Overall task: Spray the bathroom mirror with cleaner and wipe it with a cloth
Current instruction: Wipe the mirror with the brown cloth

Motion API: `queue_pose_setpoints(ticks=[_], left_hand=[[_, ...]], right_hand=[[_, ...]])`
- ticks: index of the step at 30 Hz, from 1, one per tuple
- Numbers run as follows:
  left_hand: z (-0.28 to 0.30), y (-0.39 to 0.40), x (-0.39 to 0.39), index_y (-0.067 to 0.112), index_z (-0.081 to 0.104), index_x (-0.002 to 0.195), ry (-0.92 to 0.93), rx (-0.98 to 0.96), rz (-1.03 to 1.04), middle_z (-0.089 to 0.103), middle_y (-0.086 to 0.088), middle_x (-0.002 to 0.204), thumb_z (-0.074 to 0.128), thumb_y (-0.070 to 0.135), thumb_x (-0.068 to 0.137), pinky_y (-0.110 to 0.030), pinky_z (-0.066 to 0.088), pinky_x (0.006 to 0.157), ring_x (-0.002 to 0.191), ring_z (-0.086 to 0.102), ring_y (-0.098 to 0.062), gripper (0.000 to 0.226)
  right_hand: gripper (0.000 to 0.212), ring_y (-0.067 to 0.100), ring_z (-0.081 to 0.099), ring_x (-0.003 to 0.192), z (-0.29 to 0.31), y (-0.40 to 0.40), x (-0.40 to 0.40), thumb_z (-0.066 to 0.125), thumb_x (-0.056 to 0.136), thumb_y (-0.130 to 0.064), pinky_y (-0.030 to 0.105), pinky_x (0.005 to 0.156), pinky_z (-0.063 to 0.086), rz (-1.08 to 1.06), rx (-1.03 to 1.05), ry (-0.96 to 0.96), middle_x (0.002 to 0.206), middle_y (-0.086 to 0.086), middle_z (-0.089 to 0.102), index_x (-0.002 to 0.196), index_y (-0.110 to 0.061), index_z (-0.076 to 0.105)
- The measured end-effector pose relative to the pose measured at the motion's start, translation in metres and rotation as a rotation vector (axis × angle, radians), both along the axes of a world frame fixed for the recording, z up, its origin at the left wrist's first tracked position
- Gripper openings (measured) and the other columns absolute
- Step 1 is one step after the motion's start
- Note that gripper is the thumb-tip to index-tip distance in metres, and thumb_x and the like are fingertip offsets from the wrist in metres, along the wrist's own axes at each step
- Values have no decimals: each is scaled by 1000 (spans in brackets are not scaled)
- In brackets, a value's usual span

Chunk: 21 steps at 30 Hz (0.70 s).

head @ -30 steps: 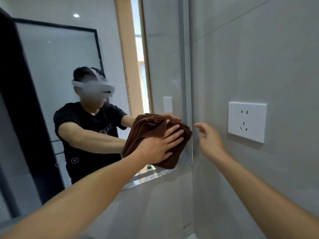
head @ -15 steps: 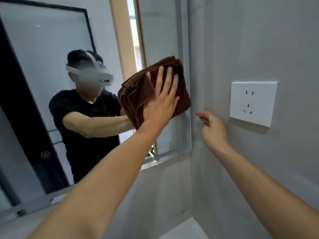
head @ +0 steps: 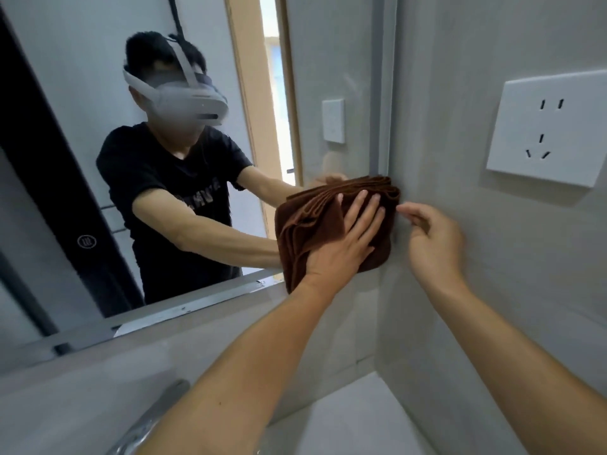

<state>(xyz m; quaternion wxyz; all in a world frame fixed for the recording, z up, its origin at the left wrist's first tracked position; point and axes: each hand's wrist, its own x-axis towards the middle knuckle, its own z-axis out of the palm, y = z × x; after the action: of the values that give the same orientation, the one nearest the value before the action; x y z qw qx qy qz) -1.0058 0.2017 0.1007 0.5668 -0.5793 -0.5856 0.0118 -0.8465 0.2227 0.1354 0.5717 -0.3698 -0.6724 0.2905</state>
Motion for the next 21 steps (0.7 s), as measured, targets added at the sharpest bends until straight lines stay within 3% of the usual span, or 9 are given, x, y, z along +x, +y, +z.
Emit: queue_pose_setpoints(ticks=[7,15,21], left_hand=[[-15,-73,-50,11,14,159,86,-112,19,10,-14,167,43,49,100,-64,-8,119,154,8,-35,77],[-13,-215,-137,17,15,160,122,-101,61,12,-8,167,38,53,102,-62,15,119,154,5,-31,72],[-9,-304,-192,23,21,159,117,-51,123,10,-5,168,37,56,102,-62,6,121,154,10,-29,67]], right_hand=[[56,18,60,122,-5,-30,-22,37,79,18,35,114,40,24,9,-15,127,4,67,113,-11,72],[51,17,55,128,7,-93,-70,39,88,15,34,114,38,173,75,-36,134,3,63,120,-11,69],[50,16,56,125,16,-142,-109,41,90,11,29,108,41,308,165,-57,132,-1,64,123,-16,68]])
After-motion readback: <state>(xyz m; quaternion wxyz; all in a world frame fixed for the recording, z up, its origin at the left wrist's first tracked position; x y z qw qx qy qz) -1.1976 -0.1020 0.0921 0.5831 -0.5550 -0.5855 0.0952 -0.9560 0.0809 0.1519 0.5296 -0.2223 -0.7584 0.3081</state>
